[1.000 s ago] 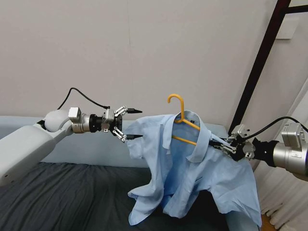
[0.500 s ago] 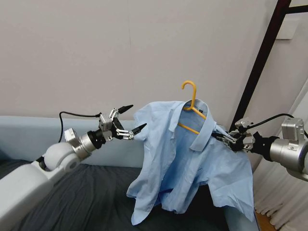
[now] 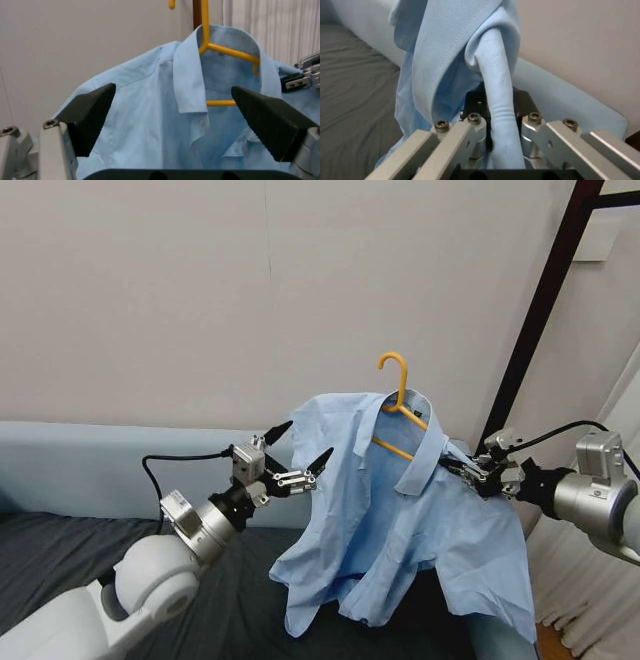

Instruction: Pick up the clothes from the sofa and hang them on the clothes hanger.

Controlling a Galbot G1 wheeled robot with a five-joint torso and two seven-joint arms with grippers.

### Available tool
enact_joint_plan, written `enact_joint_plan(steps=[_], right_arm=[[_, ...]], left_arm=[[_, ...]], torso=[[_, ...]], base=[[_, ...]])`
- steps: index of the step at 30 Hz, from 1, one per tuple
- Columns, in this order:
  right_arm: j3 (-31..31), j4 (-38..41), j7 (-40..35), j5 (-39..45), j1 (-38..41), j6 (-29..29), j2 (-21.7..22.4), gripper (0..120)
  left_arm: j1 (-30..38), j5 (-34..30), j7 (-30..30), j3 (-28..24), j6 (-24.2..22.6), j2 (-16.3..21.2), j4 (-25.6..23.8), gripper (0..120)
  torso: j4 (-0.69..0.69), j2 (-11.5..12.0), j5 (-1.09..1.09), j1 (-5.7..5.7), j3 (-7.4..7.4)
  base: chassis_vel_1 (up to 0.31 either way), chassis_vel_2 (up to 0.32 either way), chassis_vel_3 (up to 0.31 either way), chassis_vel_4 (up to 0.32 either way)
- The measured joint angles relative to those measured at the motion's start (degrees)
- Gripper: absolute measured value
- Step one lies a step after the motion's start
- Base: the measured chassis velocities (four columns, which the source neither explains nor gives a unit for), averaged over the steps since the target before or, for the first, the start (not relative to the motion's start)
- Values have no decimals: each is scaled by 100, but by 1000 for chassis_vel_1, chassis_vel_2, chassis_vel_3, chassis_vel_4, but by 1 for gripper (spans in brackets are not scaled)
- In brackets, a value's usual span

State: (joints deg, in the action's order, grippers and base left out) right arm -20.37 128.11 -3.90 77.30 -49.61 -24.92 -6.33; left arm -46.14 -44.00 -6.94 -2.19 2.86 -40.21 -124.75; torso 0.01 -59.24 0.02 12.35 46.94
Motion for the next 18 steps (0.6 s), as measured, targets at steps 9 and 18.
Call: enact_joint_plan(steps=[9,18], right_arm=[[2,167,-40,28,-13,-31,98,7],[-30,235,-120,123,-16,-45,164,7]], left_arm=[[667,97,-331,-754,10,-648,356,91],[1223,-83,-615,-1349,-87,-1032,708,72]], torso=[[-1,0,1,0,1],[-1,0,1,0,1]], base=[[0,0,0,0],[0,0,0,0]])
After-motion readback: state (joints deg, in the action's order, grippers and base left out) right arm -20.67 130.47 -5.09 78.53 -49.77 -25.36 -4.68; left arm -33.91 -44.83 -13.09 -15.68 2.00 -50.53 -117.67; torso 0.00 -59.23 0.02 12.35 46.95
